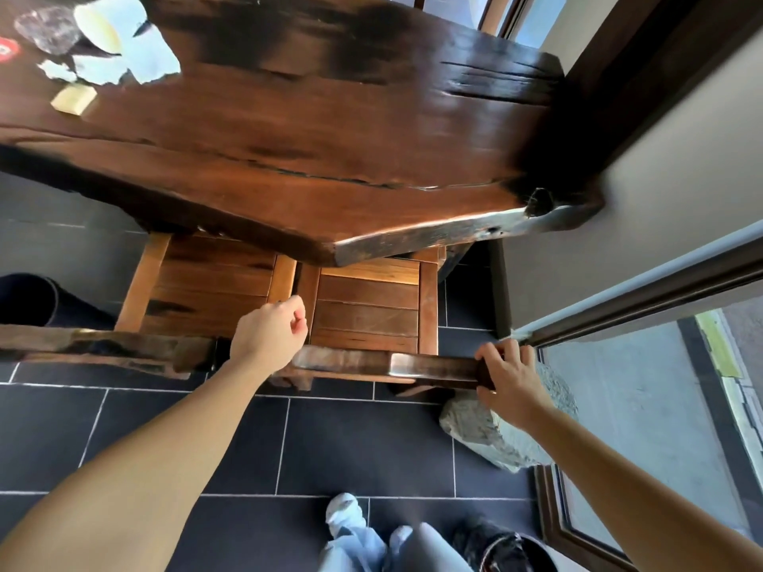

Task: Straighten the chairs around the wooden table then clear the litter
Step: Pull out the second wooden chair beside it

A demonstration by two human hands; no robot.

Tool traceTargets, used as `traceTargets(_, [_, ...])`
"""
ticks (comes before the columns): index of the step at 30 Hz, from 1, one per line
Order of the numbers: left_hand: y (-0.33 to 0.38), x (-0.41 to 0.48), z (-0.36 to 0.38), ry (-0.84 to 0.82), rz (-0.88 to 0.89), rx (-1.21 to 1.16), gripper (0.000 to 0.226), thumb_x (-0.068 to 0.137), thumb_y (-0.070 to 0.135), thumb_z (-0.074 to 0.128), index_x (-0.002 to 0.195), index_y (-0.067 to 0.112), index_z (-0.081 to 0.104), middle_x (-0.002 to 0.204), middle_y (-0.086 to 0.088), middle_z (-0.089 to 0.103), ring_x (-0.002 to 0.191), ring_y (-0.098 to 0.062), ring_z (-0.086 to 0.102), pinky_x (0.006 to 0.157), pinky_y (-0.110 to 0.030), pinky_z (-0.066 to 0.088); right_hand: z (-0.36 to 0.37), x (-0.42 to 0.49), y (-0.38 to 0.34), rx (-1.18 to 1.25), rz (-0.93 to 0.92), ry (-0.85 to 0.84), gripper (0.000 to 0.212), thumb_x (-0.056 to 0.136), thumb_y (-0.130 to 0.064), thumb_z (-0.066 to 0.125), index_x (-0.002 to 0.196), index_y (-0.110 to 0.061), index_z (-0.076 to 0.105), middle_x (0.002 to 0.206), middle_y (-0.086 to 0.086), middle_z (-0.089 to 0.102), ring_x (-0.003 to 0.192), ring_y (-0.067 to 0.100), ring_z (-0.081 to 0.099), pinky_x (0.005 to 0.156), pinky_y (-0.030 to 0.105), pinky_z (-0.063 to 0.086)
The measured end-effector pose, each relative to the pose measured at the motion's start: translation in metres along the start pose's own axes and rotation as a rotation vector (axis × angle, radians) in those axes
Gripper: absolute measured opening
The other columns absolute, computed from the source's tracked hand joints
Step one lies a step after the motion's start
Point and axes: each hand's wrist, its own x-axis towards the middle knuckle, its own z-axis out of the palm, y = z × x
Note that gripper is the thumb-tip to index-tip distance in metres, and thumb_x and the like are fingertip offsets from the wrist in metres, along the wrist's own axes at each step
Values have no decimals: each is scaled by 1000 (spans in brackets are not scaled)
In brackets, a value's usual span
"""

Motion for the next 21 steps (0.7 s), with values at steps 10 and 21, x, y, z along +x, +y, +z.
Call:
traceTargets(10, [-5, -2, 11, 61, -26, -43, 5, 88, 26, 59, 87, 24, 55, 73, 5, 66, 53, -12, 58, 48, -17, 41, -1, 1, 1, -61, -13, -23, 45, 81, -30, 69, 118, -20, 46, 118, 6, 40, 106, 24, 35, 78, 34, 52])
traceTargets(21, [9, 5, 1, -376, -117, 312, 32, 93, 44, 40, 103, 29, 67, 100, 6, 68, 95, -17, 62, 90, -38, 37, -31, 67, -26, -268, -143, -553, 63, 76, -48, 64, 129, -23, 43, 124, 5, 52, 114, 27, 54, 86, 38, 47])
